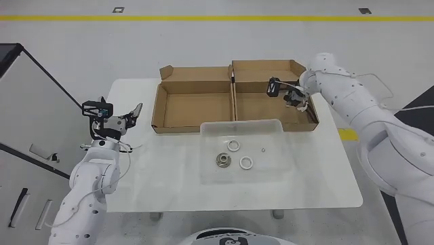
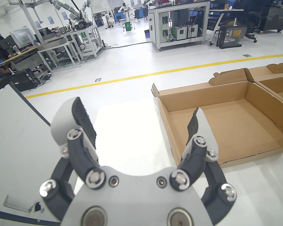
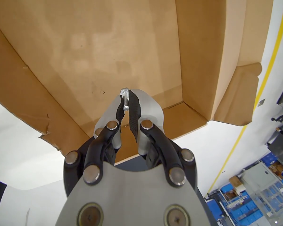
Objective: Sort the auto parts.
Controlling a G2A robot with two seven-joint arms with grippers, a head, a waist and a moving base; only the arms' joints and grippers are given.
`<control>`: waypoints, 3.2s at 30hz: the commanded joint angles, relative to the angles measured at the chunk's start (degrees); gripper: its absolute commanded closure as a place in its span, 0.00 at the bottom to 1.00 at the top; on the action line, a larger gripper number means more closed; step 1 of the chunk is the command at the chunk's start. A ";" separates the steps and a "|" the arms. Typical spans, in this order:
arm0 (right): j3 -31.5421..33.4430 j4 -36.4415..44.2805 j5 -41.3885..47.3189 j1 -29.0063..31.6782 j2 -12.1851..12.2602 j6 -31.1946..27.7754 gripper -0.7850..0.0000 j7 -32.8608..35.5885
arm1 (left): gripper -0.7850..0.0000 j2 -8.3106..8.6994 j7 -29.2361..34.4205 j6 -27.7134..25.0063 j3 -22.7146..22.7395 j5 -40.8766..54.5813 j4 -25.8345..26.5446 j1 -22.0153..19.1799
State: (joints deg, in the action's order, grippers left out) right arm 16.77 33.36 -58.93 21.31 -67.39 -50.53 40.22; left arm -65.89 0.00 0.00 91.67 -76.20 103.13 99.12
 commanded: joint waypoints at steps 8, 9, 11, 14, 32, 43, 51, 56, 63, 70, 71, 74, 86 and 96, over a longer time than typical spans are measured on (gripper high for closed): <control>0.33 -1.95 -2.45 1.09 -0.16 0.60 1.00 -2.08 | 0.00 0.00 0.00 0.00 0.00 0.00 0.00 0.00; 0.42 -2.09 -2.44 1.21 -0.19 0.50 1.00 -2.11 | 0.00 0.00 0.00 0.00 0.00 0.00 0.00 0.00; 0.60 -2.39 -2.26 1.43 -0.27 0.01 1.00 -1.93 | 0.00 0.00 0.00 0.00 0.00 0.00 0.00 0.00; 0.88 -2.50 -2.06 1.60 -0.40 -0.21 1.00 -1.39 | 0.00 0.00 0.00 0.00 0.00 0.00 0.00 0.00; 2.35 -2.87 -2.36 2.35 -0.82 -0.55 0.85 0.53 | 0.00 0.00 0.00 0.00 0.00 0.00 0.00 0.00; 3.40 -2.09 -2.78 2.30 -0.85 -0.40 0.53 1.26 | 0.00 0.00 0.00 0.00 0.00 0.00 0.00 0.00; 4.55 -0.06 -4.05 1.47 -0.35 -0.30 0.00 0.16 | 0.00 0.00 0.00 0.00 0.00 0.00 0.00 0.00; 5.95 3.25 -4.56 -0.11 0.57 -2.43 0.00 -0.08 | 0.00 0.00 0.00 0.00 0.00 0.00 0.00 0.00; 9.55 11.48 -2.33 -1.44 3.04 -5.42 0.00 2.59 | 0.00 0.00 0.00 0.00 0.00 0.00 0.00 0.00; 12.12 24.43 1.81 0.02 6.65 -5.75 0.00 7.79 | 0.00 0.00 0.00 0.00 0.00 0.00 0.00 0.00; 12.00 26.48 2.26 0.09 7.27 -5.39 0.00 8.14 | 0.00 0.00 0.00 0.00 0.00 0.00 0.00 0.00; 11.29 32.09 4.78 0.08 9.21 -4.15 0.00 9.39 | 0.00 0.00 0.00 0.00 0.00 0.00 0.00 0.00; 2.11 52.37 23.27 -4.26 17.01 7.42 0.00 20.96 | 0.00 0.00 0.00 0.00 0.00 0.00 0.00 0.00; -2.98 63.66 35.40 -7.97 21.94 16.80 0.00 30.34 | 0.00 0.00 0.00 0.00 0.00 0.00 0.00 0.00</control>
State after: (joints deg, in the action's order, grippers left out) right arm 13.99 96.22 -24.31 13.52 -45.88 -34.45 69.84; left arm -65.89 0.00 0.00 91.67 -76.20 103.13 99.12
